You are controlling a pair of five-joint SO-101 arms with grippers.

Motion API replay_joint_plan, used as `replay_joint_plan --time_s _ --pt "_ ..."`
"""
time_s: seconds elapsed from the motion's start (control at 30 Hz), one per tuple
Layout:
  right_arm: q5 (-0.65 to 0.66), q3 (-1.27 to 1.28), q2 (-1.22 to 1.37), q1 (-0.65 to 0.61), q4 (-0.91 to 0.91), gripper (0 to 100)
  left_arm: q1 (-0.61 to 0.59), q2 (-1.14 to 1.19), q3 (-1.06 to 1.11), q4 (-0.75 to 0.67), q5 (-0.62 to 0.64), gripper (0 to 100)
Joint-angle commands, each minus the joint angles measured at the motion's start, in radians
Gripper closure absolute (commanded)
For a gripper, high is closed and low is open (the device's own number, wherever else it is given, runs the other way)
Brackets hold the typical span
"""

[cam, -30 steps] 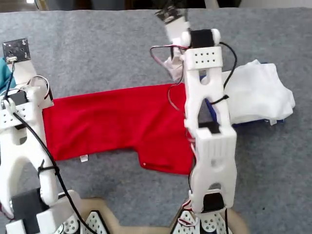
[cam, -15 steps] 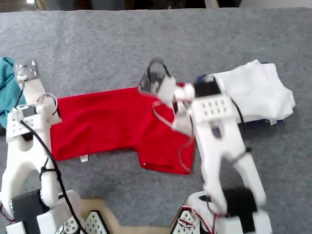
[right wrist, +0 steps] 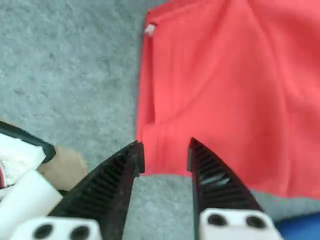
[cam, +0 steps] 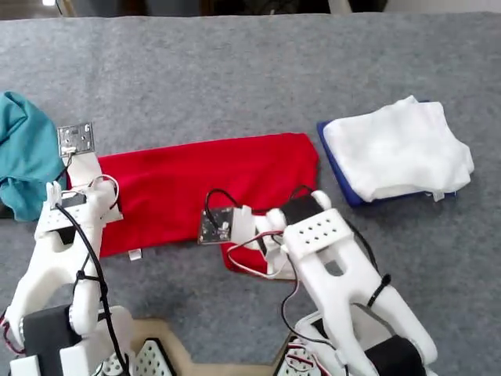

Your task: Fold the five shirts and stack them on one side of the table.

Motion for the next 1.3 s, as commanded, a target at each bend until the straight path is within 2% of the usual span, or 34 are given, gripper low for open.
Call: replay_joint_plan --time_s 0.0,0.17,0.27,0.43,0.63,0.9,1.03,1.27 --pt "-0.018 0.038 0.019 -0.012 -0.077 76.7 -0.008 -0.034 0.004 -0.018 0.009 97" --pt "-0.018 0.056 0.071 -0.018 -0.118 77.2 -0.005 -0.034 0.005 -0.018 0.009 97" --pt "-0.044 0.064 0.099 -0.068 -0.144 77.2 -0.005 -0.034 0.007 -0.018 0.009 97" --pt "-0.112 0.11 0.196 -0.152 -0.298 77.1 -0.01 -0.034 0.008 -0.018 0.009 97" --pt "-0.117 0.061 0.288 -0.117 -0.302 77.5 -0.01 -0.034 0.01 -0.018 0.009 97" --pt "-0.114 0.061 0.291 -0.109 -0.301 92.6 -0.012 -0.034 0.01 -0.018 0.009 97" --pt "-0.114 0.035 0.292 -0.048 -0.301 98.5 -0.012 -0.034 0.01 -0.018 0.008 97" --pt "-0.112 -0.012 0.291 0.003 -0.267 98.4 -0.012 -0.034 0.01 -0.02 0.006 97"
